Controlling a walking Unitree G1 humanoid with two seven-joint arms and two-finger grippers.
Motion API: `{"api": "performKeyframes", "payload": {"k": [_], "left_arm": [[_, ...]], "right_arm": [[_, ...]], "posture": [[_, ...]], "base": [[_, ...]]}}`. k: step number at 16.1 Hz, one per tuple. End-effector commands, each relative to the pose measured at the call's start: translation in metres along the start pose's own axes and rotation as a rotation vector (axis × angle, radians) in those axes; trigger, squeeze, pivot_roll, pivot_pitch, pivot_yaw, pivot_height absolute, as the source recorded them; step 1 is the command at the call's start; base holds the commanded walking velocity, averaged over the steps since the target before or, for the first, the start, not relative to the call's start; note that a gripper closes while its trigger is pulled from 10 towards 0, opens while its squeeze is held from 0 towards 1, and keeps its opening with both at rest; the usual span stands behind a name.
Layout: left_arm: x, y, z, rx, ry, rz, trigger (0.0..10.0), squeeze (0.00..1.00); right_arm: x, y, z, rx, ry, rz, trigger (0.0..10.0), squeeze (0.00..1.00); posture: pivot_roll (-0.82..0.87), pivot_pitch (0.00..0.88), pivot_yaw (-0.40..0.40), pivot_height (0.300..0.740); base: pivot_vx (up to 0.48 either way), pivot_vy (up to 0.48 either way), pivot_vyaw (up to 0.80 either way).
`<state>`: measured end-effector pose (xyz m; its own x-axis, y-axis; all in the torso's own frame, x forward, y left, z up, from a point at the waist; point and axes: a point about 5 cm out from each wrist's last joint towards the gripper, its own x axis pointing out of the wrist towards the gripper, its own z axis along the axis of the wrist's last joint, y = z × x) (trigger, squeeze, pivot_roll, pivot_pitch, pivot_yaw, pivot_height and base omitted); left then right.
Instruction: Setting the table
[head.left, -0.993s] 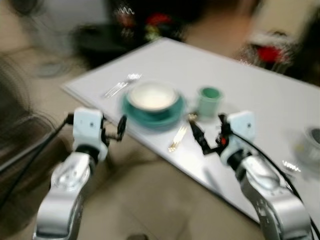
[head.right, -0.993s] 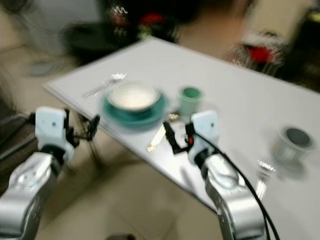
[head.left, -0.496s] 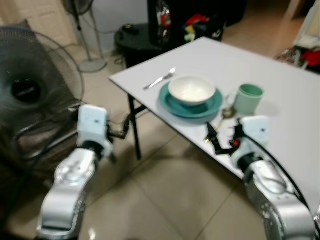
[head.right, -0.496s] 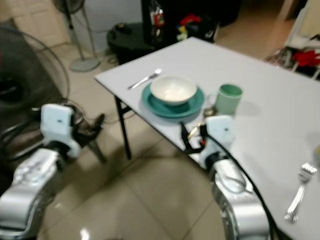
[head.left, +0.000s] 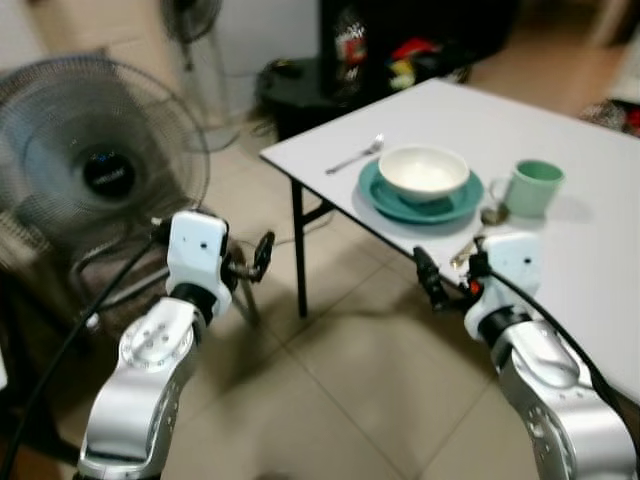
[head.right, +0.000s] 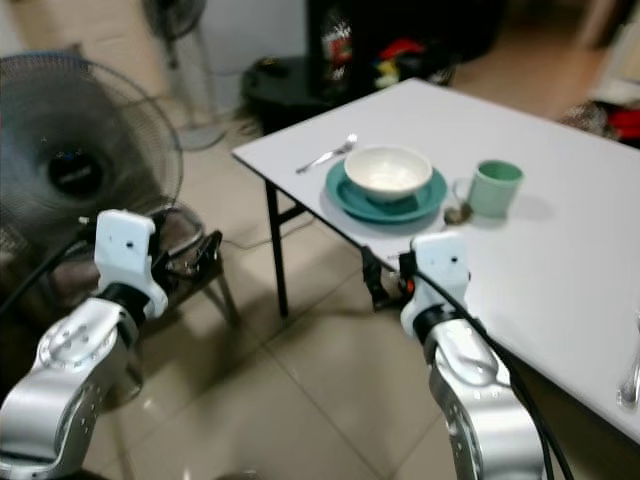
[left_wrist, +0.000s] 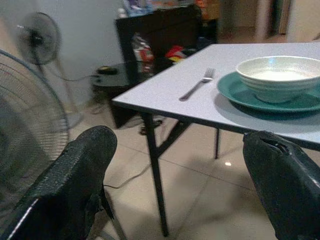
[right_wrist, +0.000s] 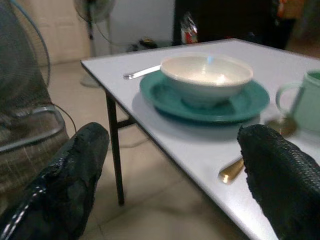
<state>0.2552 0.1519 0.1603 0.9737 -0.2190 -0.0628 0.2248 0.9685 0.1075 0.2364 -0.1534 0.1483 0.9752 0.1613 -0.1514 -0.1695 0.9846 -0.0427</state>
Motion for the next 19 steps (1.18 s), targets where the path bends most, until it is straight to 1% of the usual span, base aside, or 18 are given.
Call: {"api": "performKeyframes", "payload": {"k": [1,18,19], "left_arm": [[0.0005,0.0041,0.0017,0.01,0.0,0.008,10.0,0.0],[0.0016,0.0065,0.0019,0.024,0.002,0.007,10.0,0.0],[0.002,0.0083,0.0033,0.046,-0.005,0.027,10.0,0.0]], "right_arm": [[0.0021,0.004,0.0037,0.004,-0.017,0.016,10.0,1.0],[0.0108,0.0073,0.0055,0.004,-0.028,0.036,10.0,1.0],[0.0115,0.0072,0.0054,0.004,-0.028,0.038,10.0,1.0]], "posture": [[0.09,0.0,0.062,0.74],[0.11,0.0,0.049,0.74],[0.11,0.0,0.047,0.74]], "base": [[0.0,0.304,0.8],[0.0,0.304,0.8],[0.0,0.0,0.8]]}}
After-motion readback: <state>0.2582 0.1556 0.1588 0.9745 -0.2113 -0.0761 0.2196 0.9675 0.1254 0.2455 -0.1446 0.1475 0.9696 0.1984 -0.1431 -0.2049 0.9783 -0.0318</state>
